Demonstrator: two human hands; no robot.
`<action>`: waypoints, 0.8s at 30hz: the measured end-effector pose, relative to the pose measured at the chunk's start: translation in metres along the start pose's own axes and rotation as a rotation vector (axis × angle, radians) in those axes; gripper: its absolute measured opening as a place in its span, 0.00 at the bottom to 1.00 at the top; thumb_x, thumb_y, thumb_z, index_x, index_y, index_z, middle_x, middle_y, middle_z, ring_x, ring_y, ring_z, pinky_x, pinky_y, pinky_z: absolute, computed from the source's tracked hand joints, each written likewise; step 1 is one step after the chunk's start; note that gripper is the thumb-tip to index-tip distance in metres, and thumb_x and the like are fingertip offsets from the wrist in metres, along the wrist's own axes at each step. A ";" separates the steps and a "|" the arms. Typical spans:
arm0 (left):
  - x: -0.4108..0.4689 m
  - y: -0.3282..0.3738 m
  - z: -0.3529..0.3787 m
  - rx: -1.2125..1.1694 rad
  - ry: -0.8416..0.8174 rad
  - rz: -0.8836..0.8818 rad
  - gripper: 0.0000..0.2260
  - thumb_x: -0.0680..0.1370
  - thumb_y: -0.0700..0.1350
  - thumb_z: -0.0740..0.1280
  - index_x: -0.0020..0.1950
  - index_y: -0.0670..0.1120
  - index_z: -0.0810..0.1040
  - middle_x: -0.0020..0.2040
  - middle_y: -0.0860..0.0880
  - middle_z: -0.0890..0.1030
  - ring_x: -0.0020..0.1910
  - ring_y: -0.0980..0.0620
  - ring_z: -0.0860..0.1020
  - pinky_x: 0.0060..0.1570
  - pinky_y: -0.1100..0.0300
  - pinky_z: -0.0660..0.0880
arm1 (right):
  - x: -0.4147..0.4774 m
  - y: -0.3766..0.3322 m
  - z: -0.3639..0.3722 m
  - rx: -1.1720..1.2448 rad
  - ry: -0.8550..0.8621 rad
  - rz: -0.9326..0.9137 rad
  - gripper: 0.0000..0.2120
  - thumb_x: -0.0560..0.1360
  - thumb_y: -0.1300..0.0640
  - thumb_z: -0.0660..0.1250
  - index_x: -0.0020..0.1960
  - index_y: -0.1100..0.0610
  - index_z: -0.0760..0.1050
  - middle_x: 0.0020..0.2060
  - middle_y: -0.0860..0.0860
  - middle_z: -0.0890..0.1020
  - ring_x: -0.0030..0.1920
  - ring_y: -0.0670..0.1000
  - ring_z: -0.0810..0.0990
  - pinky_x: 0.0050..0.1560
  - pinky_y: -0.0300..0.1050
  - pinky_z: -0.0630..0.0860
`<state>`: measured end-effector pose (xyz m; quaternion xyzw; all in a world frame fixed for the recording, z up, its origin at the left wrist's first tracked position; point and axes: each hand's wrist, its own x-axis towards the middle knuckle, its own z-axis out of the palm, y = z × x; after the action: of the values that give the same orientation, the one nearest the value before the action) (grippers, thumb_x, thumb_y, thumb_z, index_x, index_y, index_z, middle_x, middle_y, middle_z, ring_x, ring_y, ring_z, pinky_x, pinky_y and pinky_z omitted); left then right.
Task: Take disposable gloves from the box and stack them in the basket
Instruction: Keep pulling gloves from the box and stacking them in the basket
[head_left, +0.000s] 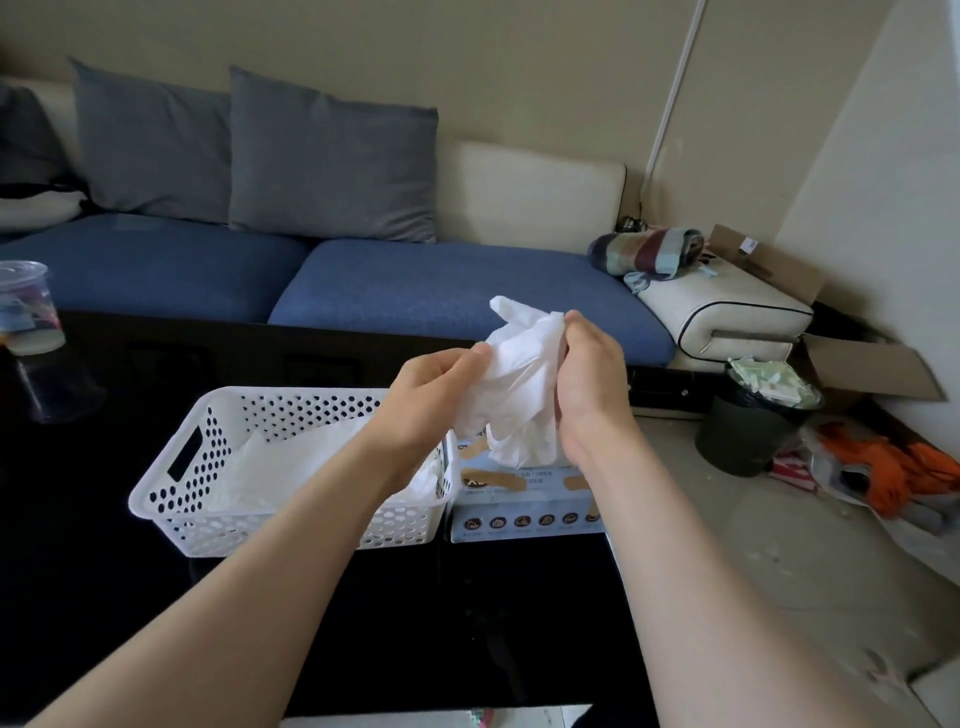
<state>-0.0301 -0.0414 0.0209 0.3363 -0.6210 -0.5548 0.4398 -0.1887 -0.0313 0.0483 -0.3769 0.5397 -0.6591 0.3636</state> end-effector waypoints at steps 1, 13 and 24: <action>-0.001 0.000 -0.002 -0.018 0.022 -0.001 0.23 0.86 0.54 0.62 0.55 0.32 0.81 0.44 0.43 0.82 0.40 0.49 0.79 0.41 0.57 0.74 | -0.001 0.001 0.003 -0.001 -0.024 0.030 0.17 0.84 0.48 0.59 0.48 0.59 0.77 0.41 0.55 0.80 0.41 0.53 0.78 0.48 0.49 0.76; -0.020 0.020 -0.042 -0.041 0.166 -0.062 0.11 0.77 0.42 0.78 0.52 0.37 0.81 0.42 0.42 0.83 0.41 0.46 0.82 0.39 0.54 0.78 | -0.019 -0.003 0.027 -0.210 -0.199 0.093 0.36 0.61 0.24 0.78 0.51 0.55 0.82 0.47 0.53 0.88 0.47 0.56 0.87 0.58 0.65 0.83; -0.030 0.034 -0.067 0.023 0.307 -0.078 0.05 0.77 0.42 0.69 0.43 0.43 0.80 0.38 0.49 0.80 0.40 0.50 0.78 0.45 0.52 0.73 | -0.020 0.012 0.041 -0.183 -0.339 0.100 0.19 0.81 0.67 0.66 0.63 0.46 0.82 0.51 0.57 0.89 0.48 0.56 0.87 0.50 0.52 0.84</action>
<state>0.0451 -0.0350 0.0486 0.4460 -0.5394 -0.5063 0.5038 -0.1427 -0.0332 0.0403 -0.4869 0.5465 -0.5153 0.4458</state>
